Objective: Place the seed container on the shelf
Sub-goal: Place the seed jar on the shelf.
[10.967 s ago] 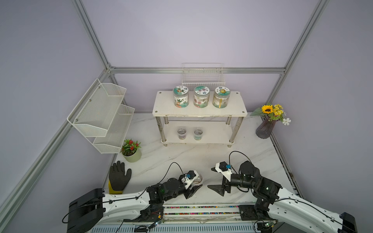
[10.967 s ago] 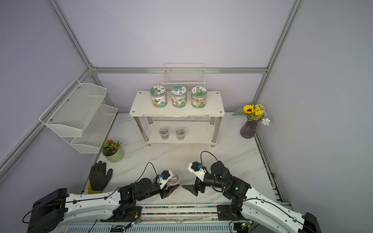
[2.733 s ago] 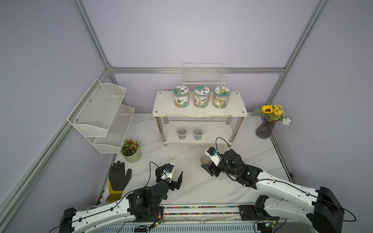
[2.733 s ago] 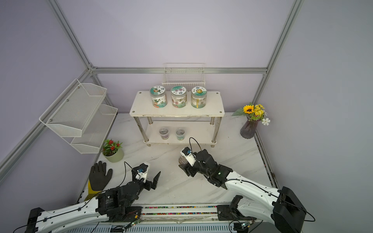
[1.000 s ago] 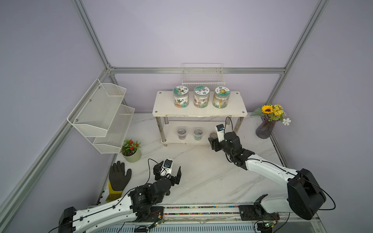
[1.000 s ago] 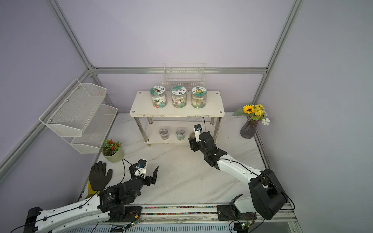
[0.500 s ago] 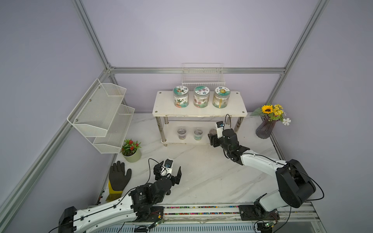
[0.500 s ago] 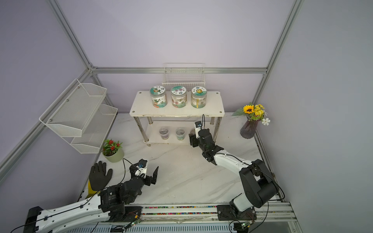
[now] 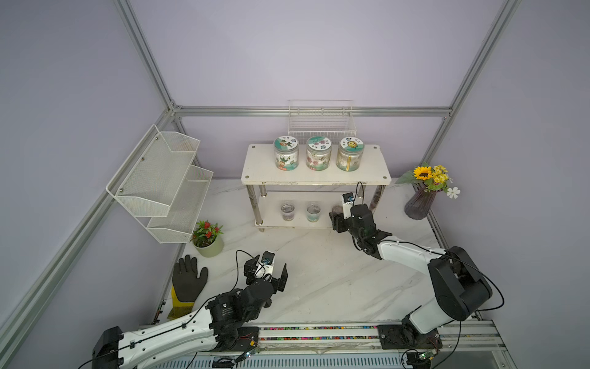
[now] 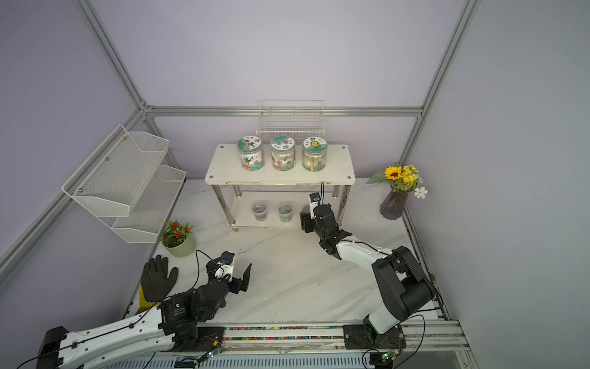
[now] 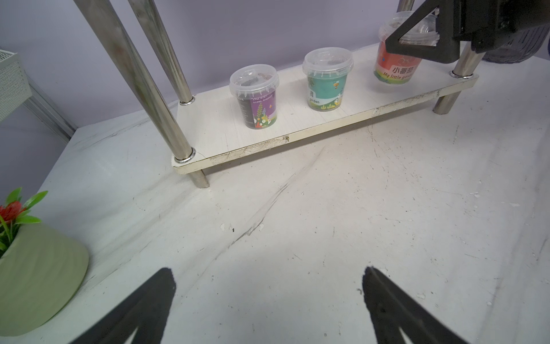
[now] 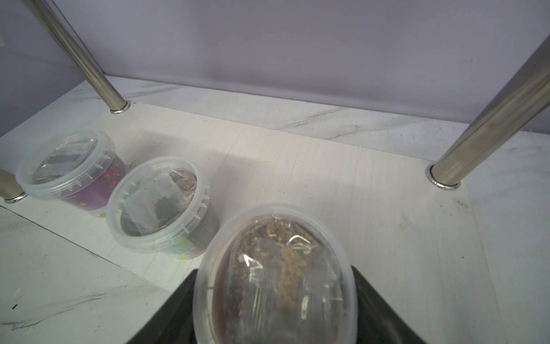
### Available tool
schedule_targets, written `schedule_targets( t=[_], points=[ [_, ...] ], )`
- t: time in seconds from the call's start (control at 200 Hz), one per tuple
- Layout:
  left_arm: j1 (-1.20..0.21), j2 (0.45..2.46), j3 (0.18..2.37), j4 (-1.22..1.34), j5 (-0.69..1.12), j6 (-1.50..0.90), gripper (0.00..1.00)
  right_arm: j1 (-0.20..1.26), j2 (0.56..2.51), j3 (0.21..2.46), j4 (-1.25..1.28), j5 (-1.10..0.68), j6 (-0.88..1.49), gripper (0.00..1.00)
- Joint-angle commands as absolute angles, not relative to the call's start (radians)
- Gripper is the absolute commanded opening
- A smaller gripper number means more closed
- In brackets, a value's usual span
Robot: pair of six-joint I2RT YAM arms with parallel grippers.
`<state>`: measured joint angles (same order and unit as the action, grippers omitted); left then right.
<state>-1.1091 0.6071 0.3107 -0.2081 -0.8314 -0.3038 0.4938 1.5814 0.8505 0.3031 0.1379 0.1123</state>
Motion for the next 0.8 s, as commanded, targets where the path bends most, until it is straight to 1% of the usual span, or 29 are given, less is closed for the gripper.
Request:
schedule_targets(
  t=[0.0,0.795],
  points=[
    [-1.103,0.606,0.319,-0.170,-0.821,-0.307,1.00,0.488,1.596,0.892,0.347,0.126,0.127,0.63],
    [-1.095,0.621,0.319,-0.159,-0.806,-0.299,1.00,0.486,1.659,0.933,0.328,0.117,0.123,0.63]
  ],
)
